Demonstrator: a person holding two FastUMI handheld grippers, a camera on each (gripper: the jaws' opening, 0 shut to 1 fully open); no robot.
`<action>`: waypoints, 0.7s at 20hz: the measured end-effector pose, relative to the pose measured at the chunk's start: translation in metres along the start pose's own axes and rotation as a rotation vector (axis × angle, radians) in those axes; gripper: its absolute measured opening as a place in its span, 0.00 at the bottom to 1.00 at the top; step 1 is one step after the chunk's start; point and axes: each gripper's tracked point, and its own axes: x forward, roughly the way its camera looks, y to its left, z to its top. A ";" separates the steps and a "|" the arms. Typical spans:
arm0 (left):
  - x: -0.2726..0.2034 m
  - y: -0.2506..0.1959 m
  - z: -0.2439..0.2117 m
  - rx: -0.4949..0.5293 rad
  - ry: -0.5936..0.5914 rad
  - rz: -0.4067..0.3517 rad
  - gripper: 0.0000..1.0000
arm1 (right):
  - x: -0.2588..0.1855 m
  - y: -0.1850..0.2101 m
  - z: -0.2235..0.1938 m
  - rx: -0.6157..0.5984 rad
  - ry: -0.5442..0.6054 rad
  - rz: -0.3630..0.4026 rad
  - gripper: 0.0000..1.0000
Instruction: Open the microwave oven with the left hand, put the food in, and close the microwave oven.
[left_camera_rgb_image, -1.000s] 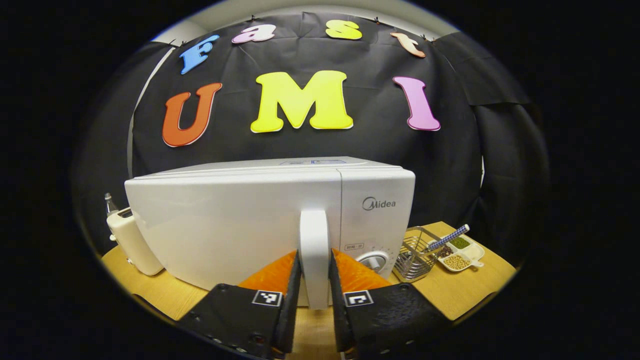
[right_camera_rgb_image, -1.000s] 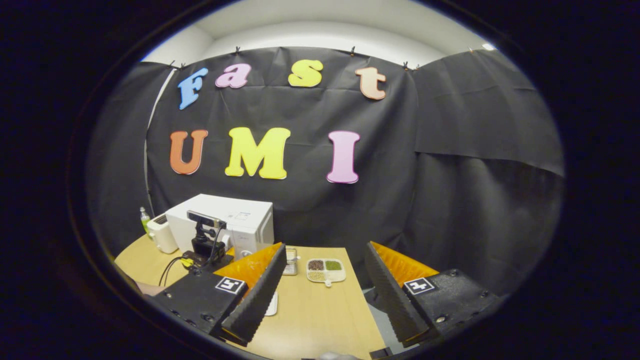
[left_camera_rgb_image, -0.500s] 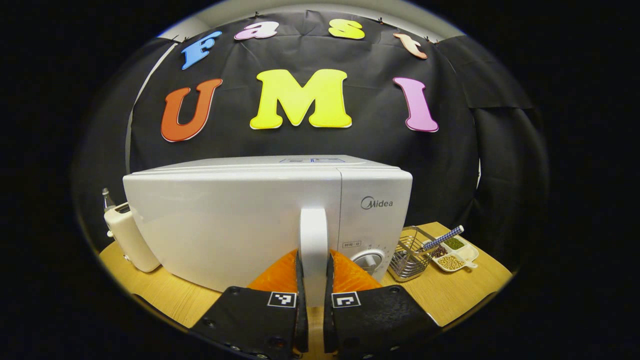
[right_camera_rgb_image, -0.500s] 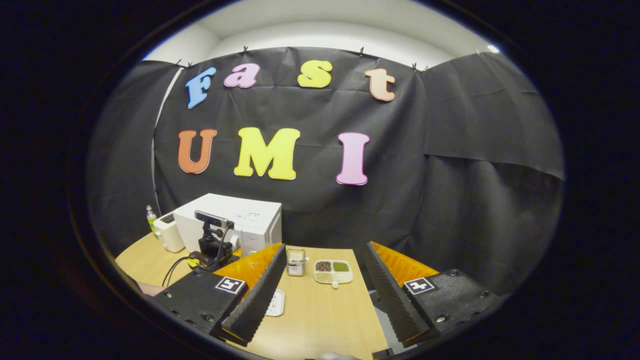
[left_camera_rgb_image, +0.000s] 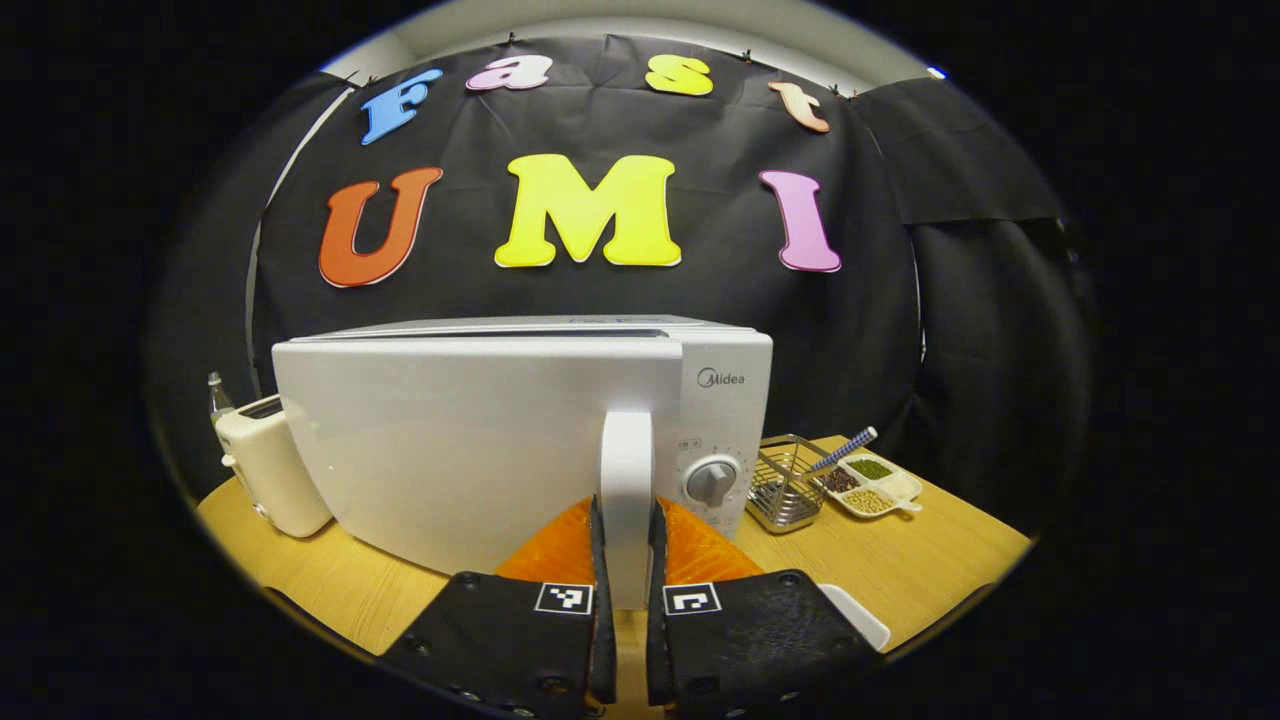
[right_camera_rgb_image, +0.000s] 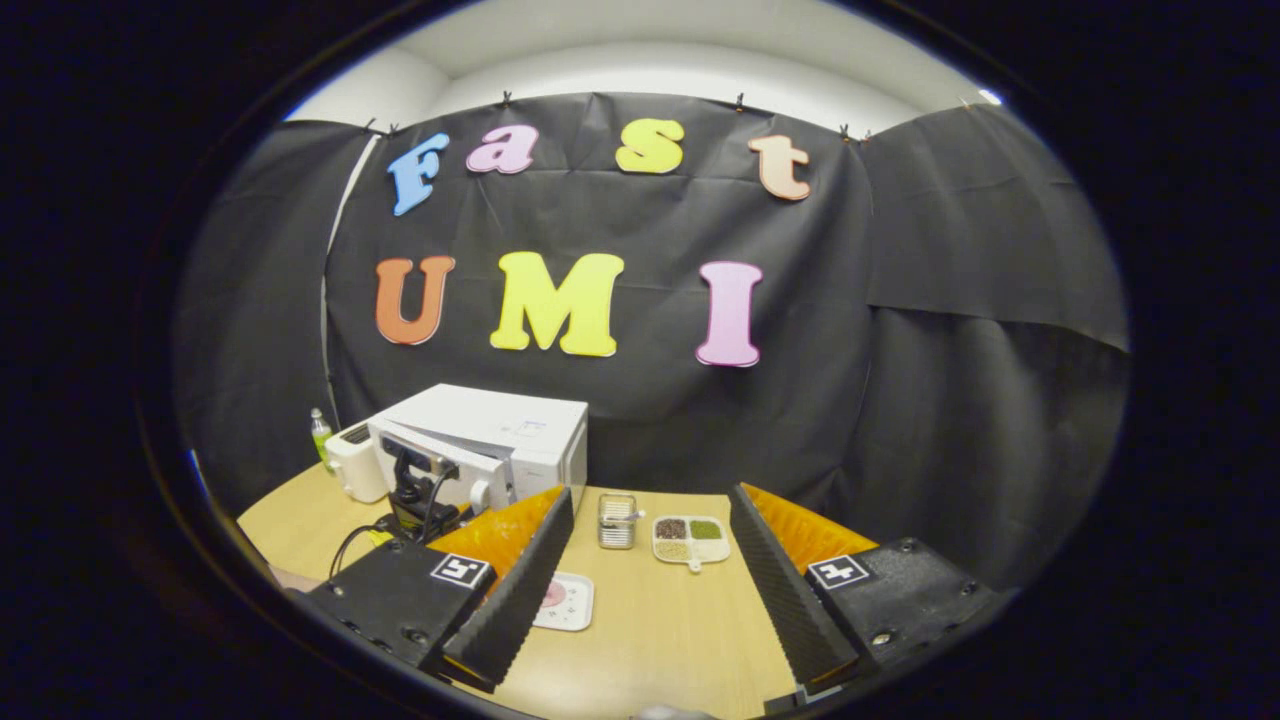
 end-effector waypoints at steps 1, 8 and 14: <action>-0.012 0.003 -0.004 0.004 0.001 -0.014 0.12 | 0.000 0.006 -0.002 -0.001 0.003 0.012 0.95; -0.102 0.051 -0.022 0.050 0.031 0.026 0.18 | 0.002 0.063 -0.009 -0.021 0.012 0.120 1.00; -0.161 0.118 -0.036 0.041 0.092 0.147 0.78 | -0.013 0.111 -0.030 -0.019 0.052 0.217 0.95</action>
